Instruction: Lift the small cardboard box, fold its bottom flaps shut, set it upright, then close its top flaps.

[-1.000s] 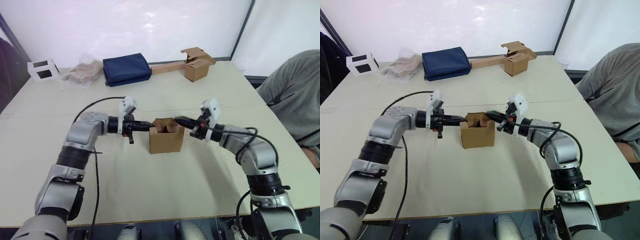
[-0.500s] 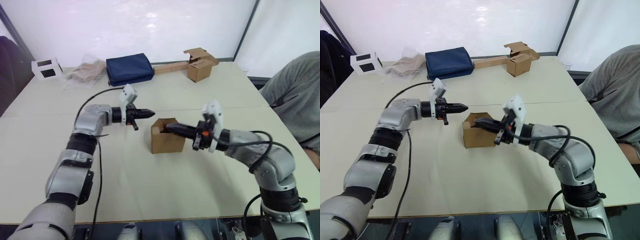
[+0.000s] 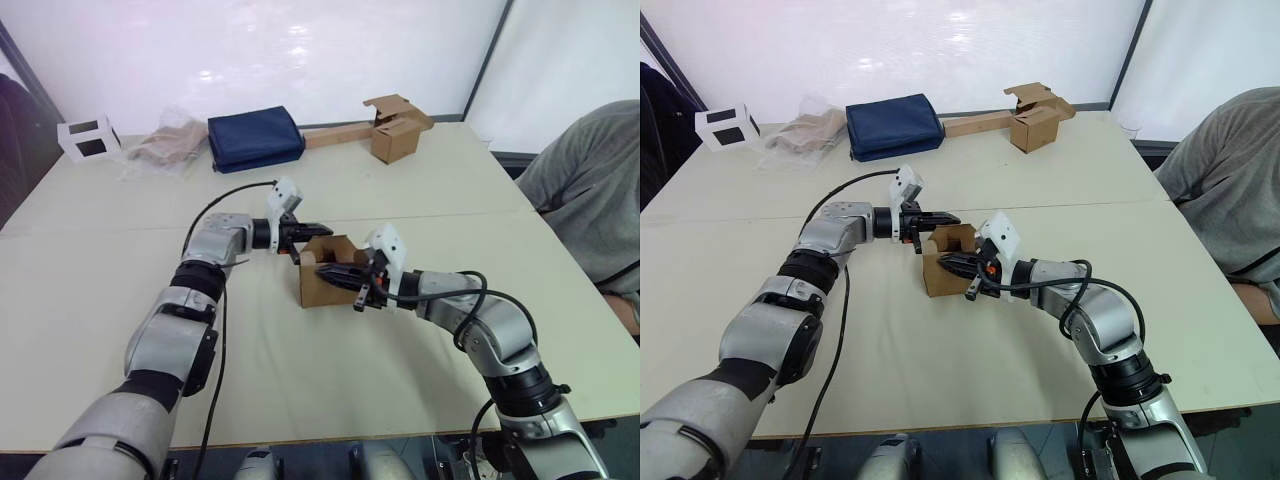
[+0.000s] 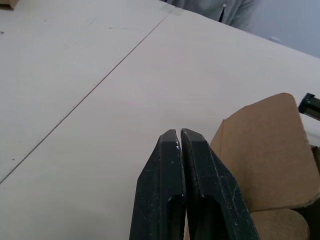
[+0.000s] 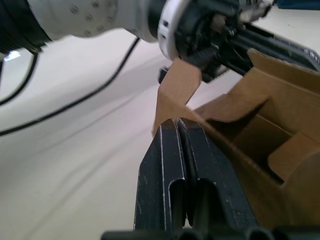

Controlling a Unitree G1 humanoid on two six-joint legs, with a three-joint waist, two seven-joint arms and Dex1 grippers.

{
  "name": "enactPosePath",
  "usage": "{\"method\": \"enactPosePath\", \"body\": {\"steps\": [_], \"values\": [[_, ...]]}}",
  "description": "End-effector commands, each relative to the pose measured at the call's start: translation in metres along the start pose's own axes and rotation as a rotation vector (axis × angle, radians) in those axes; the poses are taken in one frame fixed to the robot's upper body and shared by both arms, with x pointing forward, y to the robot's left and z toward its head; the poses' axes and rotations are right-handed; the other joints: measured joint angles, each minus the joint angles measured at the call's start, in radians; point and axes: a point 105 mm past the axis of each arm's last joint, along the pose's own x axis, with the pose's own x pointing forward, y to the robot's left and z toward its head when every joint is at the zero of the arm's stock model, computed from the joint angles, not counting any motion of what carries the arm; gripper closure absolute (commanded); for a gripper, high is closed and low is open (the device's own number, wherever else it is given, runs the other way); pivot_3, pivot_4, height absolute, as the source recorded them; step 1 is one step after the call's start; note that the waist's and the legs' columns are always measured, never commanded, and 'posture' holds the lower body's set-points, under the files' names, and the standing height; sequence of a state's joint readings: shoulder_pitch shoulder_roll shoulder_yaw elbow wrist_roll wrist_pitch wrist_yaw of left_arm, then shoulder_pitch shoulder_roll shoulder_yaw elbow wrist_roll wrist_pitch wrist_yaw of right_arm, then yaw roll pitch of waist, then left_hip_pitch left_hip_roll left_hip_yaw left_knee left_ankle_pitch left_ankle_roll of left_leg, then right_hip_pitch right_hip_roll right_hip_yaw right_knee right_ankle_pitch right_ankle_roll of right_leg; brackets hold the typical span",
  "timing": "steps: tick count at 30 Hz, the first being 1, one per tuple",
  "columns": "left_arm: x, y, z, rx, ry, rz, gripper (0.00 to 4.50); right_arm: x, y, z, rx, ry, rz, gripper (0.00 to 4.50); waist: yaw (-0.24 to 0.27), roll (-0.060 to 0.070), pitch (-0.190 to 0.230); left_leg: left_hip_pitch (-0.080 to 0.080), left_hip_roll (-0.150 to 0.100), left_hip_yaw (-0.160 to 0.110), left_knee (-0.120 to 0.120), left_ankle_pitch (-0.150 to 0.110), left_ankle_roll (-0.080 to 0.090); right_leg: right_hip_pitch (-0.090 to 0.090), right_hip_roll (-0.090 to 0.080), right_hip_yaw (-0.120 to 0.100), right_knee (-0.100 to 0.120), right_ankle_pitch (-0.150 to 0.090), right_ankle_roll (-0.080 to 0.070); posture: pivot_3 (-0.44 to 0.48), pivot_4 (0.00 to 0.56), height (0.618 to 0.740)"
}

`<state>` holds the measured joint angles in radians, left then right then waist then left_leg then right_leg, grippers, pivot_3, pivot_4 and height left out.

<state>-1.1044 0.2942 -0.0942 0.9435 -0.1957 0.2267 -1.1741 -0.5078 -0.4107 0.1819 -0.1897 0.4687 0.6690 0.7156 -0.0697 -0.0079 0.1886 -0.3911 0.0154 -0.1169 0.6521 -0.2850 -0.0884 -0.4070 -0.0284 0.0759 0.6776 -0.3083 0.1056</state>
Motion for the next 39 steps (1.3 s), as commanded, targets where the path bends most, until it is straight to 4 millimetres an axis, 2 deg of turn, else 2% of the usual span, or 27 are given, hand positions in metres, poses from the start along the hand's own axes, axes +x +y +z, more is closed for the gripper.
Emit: {"method": "enactPosePath", "body": {"steps": [1,6,10,14,16,20,23,28,32,39], "values": [[-0.005,-0.002,0.012,0.040,-0.012,-0.029,4.41,0.003,-0.003,0.002,-0.049,0.002,-0.020,4.50,0.000,0.000,0.000,0.000,0.000,0.000,0.000,0.000,0.000,0.000,0.000,0.000,0.000,0.000,0.000,0.000,0.150,0.740],[-0.009,-0.002,0.005,0.044,0.011,-0.029,4.41,0.005,-0.005,-0.010,-0.070,0.057,-0.033,4.50,0.000,0.000,0.000,0.000,0.000,0.000,0.000,0.000,0.000,0.000,0.000,0.000,0.000,0.000,0.000,0.000,0.150,0.740],[-0.016,-0.002,0.002,0.032,0.007,-0.021,4.41,0.004,-0.003,-0.011,-0.065,0.056,-0.031,4.50,0.000,0.000,0.000,0.000,0.000,0.000,0.000,0.000,0.000,0.000,0.000,0.000,0.000,0.000,0.000,0.000,0.150,0.740],[-0.028,-0.006,0.008,0.053,-0.015,-0.025,4.41,0.003,-0.003,-0.011,-0.066,0.055,-0.035,4.50,0.000,0.000,0.000,0.000,0.000,0.000,0.000,0.000,0.000,0.000,0.000,0.000,0.000,0.000,0.000,0.000,0.150,0.740],[-0.037,-0.011,0.014,0.088,-0.023,-0.025,4.41,0.002,-0.004,-0.010,-0.069,0.054,-0.038,4.50,-0.001,0.000,0.000,0.000,0.000,0.000,0.000,0.000,0.000,0.000,0.000,0.000,0.000,0.000,0.000,0.000,0.150,0.740],[-0.047,-0.037,0.026,0.120,-0.041,-0.058,4.41,-0.001,-0.005,-0.008,-0.069,0.049,-0.046,4.50,0.002,0.000,0.000,0.000,0.000,-0.001,0.000,0.000,0.000,0.000,0.000,0.000,0.001,0.000,0.000,0.000,0.150,0.740],[-0.056,-0.056,0.026,0.116,-0.042,-0.077,4.41,-0.002,-0.005,-0.009,-0.065,0.048,-0.049,4.50,0.001,0.000,0.000,0.000,0.000,-0.001,0.000,0.000,0.000,0.001,-0.001,0.000,0.001,0.000,0.000,0.000,0.150,0.740],[-0.056,-0.066,0.003,0.091,0.031,-0.033,4.41,-0.004,-0.007,-0.009,-0.065,0.050,-0.056,4.50,0.003,0.000,0.000,0.001,0.000,-0.001,0.000,0.000,0.000,0.001,-0.001,0.000,0.001,0.000,0.000,0.000,0.150,0.740],[-0.053,-0.062,-0.016,0.098,0.093,0.007,4.41,-0.005,-0.009,-0.007,-0.066,0.047,-0.064,4.50,0.005,0.000,0.000,0.001,0.000,0.000,0.000,0.000,-0.001,0.001,-0.001,0.000,0.001,0.000,0.000,0.000,0.150,0.740],[-0.047,-0.057,-0.028,0.062,0.106,0.023,4.41,-0.007,-0.008,0.002,-0.093,0.035,-0.059,4.50,0.006,0.000,0.000,0.001,0.000,0.000,0.000,0.000,-0.001,0.001,-0.001,0.000,0.001,0.000,0.000,0.000,0.150,0.740]]}}
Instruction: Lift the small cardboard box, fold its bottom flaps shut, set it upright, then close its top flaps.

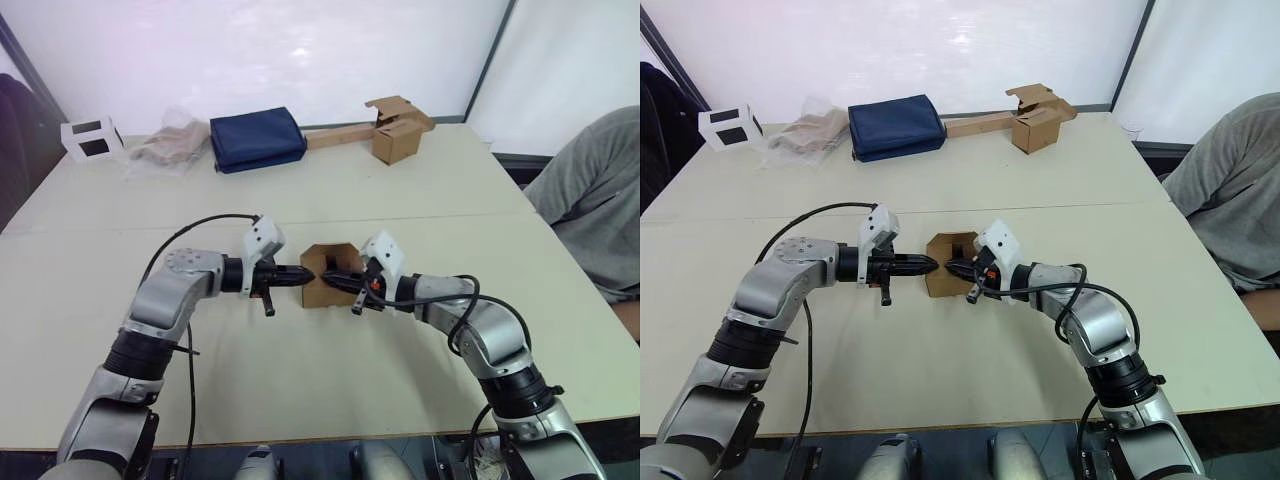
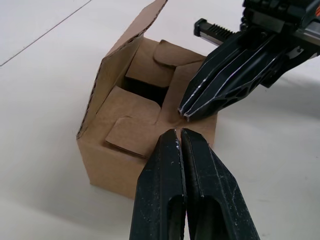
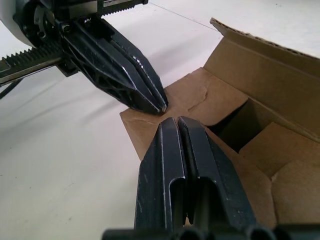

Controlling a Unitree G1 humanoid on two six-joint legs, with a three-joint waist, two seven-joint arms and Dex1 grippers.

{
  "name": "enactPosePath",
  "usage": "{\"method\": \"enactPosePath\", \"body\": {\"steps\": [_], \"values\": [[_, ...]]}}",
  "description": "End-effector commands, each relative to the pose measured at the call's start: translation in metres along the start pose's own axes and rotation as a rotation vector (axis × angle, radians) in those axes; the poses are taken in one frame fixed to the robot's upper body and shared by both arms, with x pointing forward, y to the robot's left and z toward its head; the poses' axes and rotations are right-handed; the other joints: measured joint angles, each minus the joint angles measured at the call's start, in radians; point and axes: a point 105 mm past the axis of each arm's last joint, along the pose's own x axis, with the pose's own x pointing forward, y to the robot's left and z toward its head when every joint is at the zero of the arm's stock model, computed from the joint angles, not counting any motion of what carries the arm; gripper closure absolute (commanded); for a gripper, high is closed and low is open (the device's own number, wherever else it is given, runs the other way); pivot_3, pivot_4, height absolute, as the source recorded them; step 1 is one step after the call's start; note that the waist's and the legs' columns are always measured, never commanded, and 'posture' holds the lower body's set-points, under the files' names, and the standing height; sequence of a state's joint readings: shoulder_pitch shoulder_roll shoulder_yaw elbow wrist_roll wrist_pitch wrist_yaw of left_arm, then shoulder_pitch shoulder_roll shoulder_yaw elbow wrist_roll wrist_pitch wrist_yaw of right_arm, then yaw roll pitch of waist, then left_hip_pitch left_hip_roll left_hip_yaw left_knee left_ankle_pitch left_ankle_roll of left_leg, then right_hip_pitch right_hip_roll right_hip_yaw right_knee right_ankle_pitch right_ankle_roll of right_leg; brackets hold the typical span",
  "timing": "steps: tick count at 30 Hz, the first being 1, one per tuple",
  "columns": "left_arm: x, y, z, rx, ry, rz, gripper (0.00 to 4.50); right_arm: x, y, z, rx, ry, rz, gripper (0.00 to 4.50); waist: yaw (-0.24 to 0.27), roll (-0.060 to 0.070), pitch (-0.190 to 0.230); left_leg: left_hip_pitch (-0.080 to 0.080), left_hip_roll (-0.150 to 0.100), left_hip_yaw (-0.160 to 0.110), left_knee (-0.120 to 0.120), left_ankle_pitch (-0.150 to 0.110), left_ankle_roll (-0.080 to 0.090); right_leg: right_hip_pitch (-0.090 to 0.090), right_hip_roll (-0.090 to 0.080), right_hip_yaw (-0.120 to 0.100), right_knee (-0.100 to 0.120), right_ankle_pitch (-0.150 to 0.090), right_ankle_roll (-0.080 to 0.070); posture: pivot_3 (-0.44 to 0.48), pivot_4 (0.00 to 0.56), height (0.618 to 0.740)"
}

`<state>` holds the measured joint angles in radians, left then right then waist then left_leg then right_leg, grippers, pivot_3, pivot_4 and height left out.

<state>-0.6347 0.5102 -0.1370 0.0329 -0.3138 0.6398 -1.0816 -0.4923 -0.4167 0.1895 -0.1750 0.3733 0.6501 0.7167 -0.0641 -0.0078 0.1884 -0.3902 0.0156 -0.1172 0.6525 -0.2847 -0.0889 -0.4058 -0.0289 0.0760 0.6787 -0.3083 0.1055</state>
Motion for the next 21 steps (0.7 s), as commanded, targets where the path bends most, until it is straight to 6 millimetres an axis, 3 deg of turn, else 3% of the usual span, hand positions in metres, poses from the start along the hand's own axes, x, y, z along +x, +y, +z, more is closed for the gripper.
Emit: {"method": "enactPosePath", "body": {"steps": [1,7,11,15,21], "values": [[0.003,0.002,0.002,0.022,0.000,0.008,4.41,-0.005,0.001,0.020,-0.052,-0.040,0.005,4.50,0.001,0.000,0.000,0.000,0.000,0.000,0.000,0.000,0.000,0.000,0.000,0.000,0.000,0.000,0.000,0.000,0.150,0.740],[0.001,-0.001,0.005,0.016,-0.013,0.000,4.41,-0.011,-0.010,0.082,-0.127,-0.188,-0.022,4.50,-0.002,0.000,0.000,0.000,0.000,0.000,0.000,0.000,0.000,0.000,0.000,0.000,0.000,0.000,0.000,0.000,0.150,0.740],[0.000,-0.001,0.006,0.018,-0.014,0.002,4.41,-0.010,-0.025,0.103,-0.165,-0.218,-0.047,4.50,-0.001,0.000,0.000,0.000,0.000,0.000,-0.001,0.000,0.000,0.000,0.000,0.000,0.000,0.000,0.000,0.000,0.150,0.740],[-0.001,-0.001,0.009,0.020,-0.019,0.006,4.41,0.005,-0.047,0.087,-0.216,-0.114,-0.119,4.50,-0.003,0.000,0.000,0.000,0.000,0.000,0.000,0.000,0.000,0.000,0.000,0.000,-0.001,0.000,0.000,0.000,0.150,0.740],[-0.001,0.000,0.010,0.020,-0.026,0.017,4.41,0.021,-0.040,0.044,-0.168,-0.012,-0.053,4.50,-0.005,0.000,0.000,0.000,0.000,0.000,-0.001,0.000,0.000,-0.001,0.000,0.000,-0.001,0.000,0.000,0.000,0.150,0.740]]}}
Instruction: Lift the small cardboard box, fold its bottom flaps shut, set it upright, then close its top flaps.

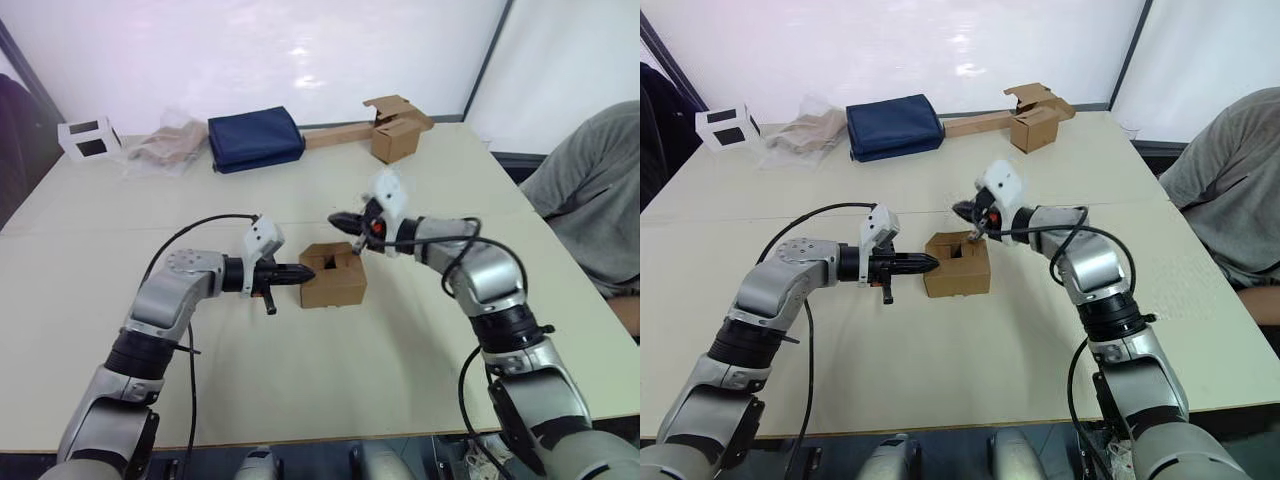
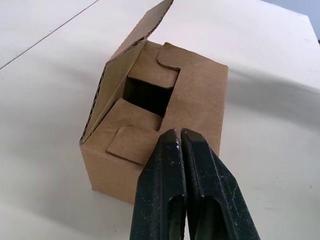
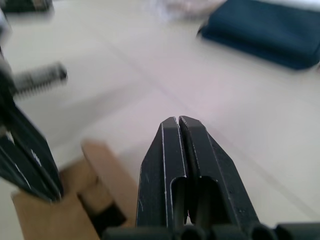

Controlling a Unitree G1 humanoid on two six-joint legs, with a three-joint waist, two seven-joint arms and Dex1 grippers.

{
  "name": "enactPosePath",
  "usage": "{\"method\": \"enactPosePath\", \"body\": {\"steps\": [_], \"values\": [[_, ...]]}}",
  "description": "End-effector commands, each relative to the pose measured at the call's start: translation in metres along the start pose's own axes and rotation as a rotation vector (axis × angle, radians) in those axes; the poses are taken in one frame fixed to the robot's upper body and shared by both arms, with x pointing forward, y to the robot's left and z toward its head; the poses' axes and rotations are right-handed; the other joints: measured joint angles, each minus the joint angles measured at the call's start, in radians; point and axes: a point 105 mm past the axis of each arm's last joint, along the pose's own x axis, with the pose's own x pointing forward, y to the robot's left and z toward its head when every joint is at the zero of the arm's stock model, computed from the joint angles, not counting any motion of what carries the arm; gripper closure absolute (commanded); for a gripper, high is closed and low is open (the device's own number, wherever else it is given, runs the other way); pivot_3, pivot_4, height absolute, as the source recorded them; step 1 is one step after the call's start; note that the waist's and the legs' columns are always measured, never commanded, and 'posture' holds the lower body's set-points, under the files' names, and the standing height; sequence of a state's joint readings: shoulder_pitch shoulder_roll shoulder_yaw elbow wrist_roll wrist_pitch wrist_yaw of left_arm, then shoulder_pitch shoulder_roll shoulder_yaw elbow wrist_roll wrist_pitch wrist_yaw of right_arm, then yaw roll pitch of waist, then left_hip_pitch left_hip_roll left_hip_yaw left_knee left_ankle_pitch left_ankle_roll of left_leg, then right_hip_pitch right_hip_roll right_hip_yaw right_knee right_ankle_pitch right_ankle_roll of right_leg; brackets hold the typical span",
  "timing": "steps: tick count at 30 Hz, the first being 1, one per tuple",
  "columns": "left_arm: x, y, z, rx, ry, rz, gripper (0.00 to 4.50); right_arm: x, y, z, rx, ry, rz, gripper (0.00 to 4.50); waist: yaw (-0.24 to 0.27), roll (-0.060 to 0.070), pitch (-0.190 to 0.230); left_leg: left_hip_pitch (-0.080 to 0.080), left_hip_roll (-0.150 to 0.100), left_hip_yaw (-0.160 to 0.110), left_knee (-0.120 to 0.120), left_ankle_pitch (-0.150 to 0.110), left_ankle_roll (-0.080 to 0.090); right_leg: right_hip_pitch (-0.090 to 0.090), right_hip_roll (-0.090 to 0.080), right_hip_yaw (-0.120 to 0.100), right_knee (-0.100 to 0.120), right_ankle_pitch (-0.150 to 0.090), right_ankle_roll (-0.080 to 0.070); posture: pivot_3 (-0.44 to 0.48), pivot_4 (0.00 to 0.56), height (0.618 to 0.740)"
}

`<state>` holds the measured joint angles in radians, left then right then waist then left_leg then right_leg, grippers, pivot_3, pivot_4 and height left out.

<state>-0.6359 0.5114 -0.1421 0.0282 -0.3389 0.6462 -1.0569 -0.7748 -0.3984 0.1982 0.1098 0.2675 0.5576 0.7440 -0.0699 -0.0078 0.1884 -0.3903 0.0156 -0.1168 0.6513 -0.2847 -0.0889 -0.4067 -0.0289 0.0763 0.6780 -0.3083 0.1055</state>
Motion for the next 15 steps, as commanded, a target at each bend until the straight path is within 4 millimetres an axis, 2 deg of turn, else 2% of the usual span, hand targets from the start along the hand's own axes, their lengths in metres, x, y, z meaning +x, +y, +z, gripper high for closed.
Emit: {"method": "enactPosePath", "body": {"steps": [1,3,5,11,15], "values": [[-0.002,0.001,0.009,0.028,-0.018,0.014,4.41,0.002,0.009,-0.008,-0.018,0.010,0.031,4.50,0.001,0.000,0.000,0.000,0.000,0.000,0.000,0.000,0.000,0.000,0.000,0.000,0.000,0.000,0.000,0.000,0.150,0.740],[-0.006,0.003,0.011,0.022,-0.028,0.034,4.41,0.000,0.019,-0.025,0.018,0.038,0.049,4.50,0.003,0.000,0.000,0.000,0.000,0.000,0.000,0.000,0.000,0.000,0.000,0.000,0.000,0.000,0.000,0.000,0.150,0.740],[-0.009,0.005,0.012,0.017,-0.035,0.042,4.41,-0.002,0.024,-0.031,0.035,0.045,0.052,4.50,0.001,0.000,0.000,0.000,0.000,0.000,0.001,0.000,0.000,0.000,0.000,0.000,0.000,0.000,0.000,0.000,0.150,0.740],[-0.023,0.017,0.026,0.034,-0.052,0.063,4.41,-0.007,0.025,-0.034,0.050,0.047,0.024,4.50,0.001,0.000,0.000,0.001,0.000,0.000,0.000,0.000,0.000,0.000,0.000,0.000,0.001,0.000,0.000,0.000,0.150,0.740],[-0.010,0.024,0.036,0.043,-0.077,0.062,4.41,-0.011,0.027,-0.027,0.048,0.037,0.027,4.50,0.006,0.000,0.000,0.000,0.000,0.000,0.001,0.000,0.000,0.001,0.000,0.000,0.000,0.000,0.000,0.000,0.150,0.740]]}}
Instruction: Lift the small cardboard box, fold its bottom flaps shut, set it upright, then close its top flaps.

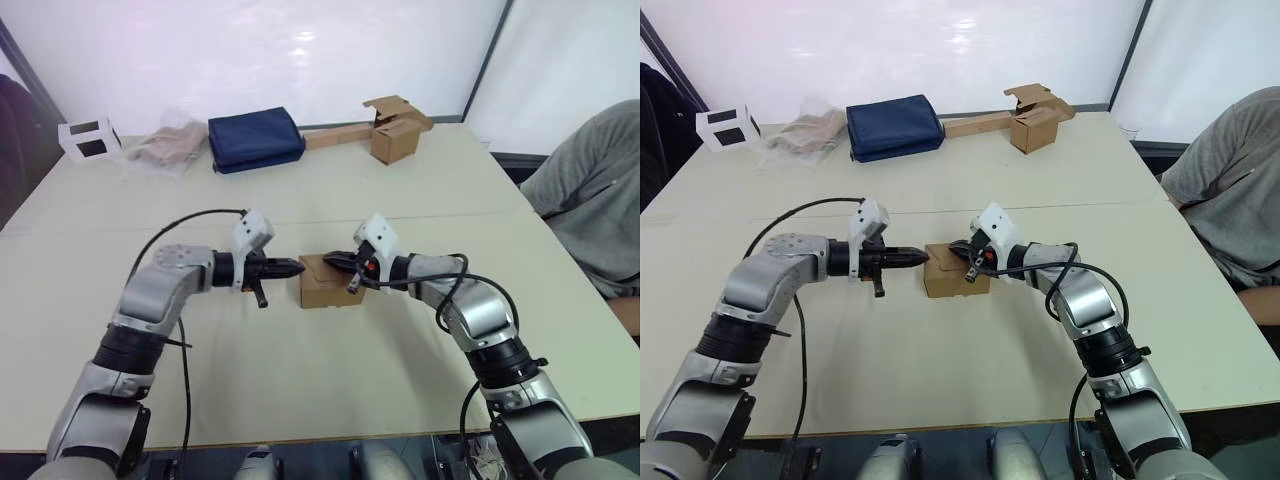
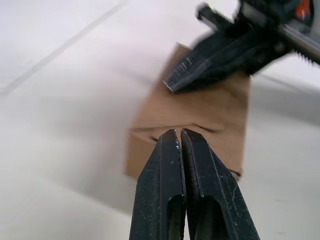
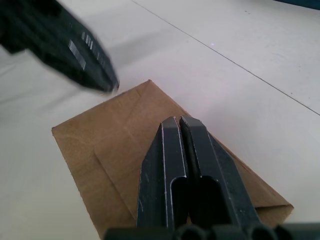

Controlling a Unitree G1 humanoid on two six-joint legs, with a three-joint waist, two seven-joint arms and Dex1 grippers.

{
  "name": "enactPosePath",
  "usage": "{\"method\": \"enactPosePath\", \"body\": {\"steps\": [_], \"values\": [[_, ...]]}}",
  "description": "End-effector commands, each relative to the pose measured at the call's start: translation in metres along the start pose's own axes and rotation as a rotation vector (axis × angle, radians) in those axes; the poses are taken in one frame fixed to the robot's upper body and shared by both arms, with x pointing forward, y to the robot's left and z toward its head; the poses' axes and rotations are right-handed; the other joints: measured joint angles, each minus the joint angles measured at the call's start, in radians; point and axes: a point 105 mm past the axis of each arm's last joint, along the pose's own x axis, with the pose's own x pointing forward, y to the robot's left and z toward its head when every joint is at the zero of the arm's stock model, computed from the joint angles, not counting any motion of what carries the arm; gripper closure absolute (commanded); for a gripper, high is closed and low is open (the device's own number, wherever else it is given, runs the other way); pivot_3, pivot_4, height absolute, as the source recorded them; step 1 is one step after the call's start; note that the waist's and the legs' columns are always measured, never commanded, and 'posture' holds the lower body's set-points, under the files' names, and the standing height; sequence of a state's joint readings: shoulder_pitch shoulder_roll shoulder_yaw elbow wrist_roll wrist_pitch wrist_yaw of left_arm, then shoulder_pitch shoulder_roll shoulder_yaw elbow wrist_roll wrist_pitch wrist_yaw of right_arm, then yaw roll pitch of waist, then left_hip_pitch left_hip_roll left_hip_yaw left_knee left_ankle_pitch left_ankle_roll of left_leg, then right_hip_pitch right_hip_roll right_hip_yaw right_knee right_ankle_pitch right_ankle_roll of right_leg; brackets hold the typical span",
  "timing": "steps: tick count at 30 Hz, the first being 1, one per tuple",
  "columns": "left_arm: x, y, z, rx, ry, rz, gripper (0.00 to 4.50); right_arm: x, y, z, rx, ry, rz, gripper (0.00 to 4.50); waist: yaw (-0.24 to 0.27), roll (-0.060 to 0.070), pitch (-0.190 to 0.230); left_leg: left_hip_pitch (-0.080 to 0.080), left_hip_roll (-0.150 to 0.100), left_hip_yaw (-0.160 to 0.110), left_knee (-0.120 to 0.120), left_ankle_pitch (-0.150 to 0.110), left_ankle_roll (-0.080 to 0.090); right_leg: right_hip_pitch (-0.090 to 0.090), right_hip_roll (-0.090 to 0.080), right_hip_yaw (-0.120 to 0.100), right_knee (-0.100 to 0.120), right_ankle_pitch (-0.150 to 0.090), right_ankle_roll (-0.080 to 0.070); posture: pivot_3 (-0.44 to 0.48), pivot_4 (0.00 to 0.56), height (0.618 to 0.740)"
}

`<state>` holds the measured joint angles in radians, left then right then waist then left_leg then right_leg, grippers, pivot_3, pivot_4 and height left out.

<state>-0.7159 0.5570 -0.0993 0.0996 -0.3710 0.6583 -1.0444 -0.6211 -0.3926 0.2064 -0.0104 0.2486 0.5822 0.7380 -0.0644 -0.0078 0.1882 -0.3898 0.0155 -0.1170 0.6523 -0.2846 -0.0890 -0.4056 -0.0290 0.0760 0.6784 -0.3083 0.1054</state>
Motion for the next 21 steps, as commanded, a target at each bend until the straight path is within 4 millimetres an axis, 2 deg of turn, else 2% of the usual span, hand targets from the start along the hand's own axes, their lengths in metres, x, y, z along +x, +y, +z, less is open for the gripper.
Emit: {"method": "enactPosePath", "body": {"steps": [1,12,14,21], "values": [[0.012,0.000,0.018,0.042,-0.059,-0.021,4.41,-0.005,0.006,0.006,0.011,-0.011,0.013,4.50,0.003,0.000,0.000,0.000,0.000,0.000,0.000,0.000,0.000,0.000,0.000,0.000,0.000,0.000,0.000,0.000,0.150,0.740],[0.043,-0.001,0.019,0.001,-0.102,-0.065,4.41,-0.023,0.035,0.027,0.036,-0.035,0.083,4.50,-0.003,0.000,0.000,0.000,0.000,0.000,-0.001,0.000,0.000,-0.001,0.000,0.000,0.000,0.000,0.000,0.000,0.150,0.740],[0.048,-0.002,0.016,0.009,-0.092,-0.072,4.41,-0.027,0.040,0.026,0.020,-0.019,0.086,4.50,-0.003,0.000,0.000,-0.001,0.000,0.000,-0.001,0.000,0.000,-0.001,0.000,0.000,0.000,0.000,0.000,0.000,0.150,0.740],[0.050,-0.006,0.011,0.011,-0.080,-0.096,4.41,-0.030,0.041,0.015,0.030,0.018,0.056,4.50,-0.003,0.000,0.000,-0.001,0.000,0.000,-0.001,0.000,0.000,-0.001,0.000,0.000,-0.001,0.000,0.000,0.000,0.150,0.740]]}}
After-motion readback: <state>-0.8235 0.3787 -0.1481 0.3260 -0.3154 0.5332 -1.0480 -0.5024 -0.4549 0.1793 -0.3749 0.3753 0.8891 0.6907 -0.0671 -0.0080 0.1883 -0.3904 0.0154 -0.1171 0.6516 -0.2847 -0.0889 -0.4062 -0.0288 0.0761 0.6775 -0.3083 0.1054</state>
